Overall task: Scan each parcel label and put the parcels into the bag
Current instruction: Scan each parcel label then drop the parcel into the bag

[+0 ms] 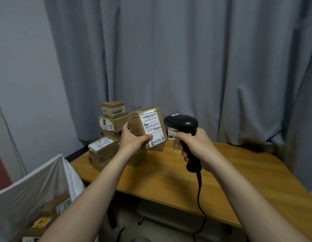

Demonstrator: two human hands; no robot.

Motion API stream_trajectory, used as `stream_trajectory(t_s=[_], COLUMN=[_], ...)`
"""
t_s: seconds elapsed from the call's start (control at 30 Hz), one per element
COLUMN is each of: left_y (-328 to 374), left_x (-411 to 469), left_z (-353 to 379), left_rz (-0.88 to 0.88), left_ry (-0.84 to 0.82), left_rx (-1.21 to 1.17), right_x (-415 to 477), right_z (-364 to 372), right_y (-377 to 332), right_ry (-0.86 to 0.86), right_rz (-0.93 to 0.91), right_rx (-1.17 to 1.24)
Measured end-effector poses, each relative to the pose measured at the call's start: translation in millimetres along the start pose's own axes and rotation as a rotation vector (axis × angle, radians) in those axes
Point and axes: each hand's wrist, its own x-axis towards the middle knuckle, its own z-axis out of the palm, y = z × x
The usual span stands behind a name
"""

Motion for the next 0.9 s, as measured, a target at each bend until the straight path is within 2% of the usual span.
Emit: stream_trajectory(t_s=[0.13, 0.47, 0.9], left_y=[-6, -7, -14], left_x=[4, 10, 14], left_z=[-3, -7, -6], left_rz=[-0.007, 0.018, 0.013], left_ry=[0.046, 0.04, 0.023], left_rx=[-0.002, 0.001, 0.018], right_x=[-7, -11, -9], right_z=[3, 6, 8], right_y=[0, -8, -9], right_ry=[-0.052, -0.112, -0.076], right_rz=[0.028, 0.017, 0.007], right_rx=[-0.003, -0.046, -0.046])
